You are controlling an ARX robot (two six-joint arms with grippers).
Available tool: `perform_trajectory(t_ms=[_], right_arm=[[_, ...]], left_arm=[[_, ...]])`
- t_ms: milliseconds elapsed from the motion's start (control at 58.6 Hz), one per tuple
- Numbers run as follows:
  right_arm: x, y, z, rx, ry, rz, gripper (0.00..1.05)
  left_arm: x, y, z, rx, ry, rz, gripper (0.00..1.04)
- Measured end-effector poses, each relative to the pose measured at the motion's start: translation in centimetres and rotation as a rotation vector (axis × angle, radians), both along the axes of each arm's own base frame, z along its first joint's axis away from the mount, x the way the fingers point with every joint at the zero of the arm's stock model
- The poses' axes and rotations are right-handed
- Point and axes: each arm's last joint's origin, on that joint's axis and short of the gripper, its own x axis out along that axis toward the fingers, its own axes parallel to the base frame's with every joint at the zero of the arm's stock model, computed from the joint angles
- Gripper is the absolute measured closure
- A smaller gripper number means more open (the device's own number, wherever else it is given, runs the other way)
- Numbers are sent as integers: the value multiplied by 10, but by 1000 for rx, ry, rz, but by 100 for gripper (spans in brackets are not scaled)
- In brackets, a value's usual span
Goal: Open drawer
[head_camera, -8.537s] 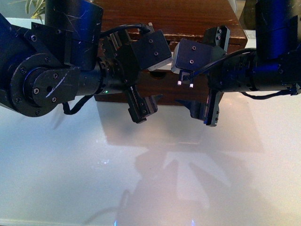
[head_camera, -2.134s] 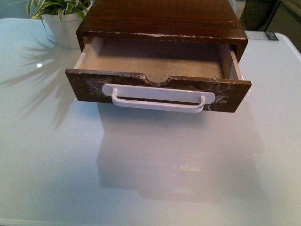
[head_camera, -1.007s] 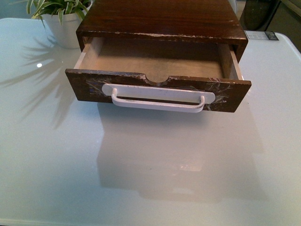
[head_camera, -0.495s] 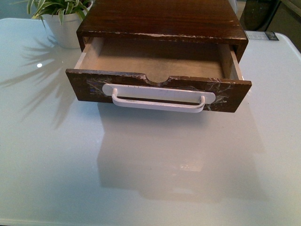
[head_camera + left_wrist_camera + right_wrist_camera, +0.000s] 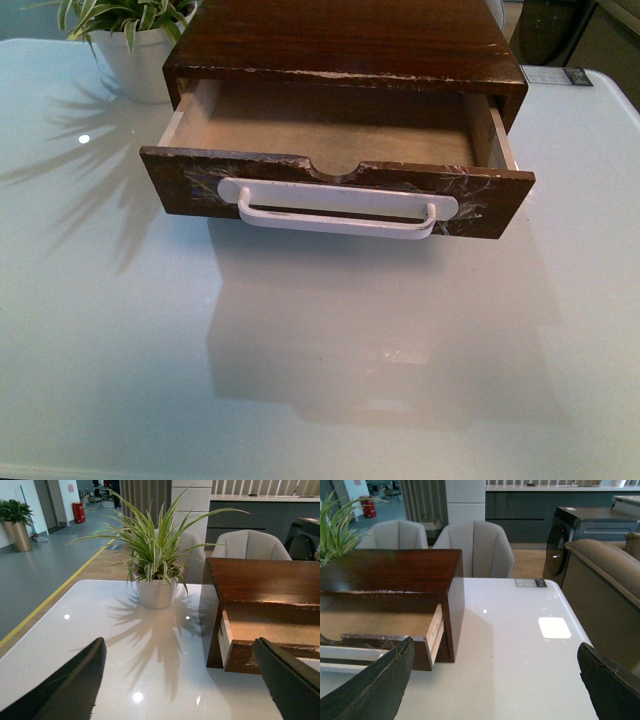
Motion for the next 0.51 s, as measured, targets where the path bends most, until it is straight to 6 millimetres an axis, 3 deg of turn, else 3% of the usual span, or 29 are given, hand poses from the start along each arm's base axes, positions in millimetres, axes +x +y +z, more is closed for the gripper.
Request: perform_trajectory(t_ms=[512], right_arm=[[0,0,0,0,0,0,9]], left_arm=[[0,0,0,0,0,0,8]])
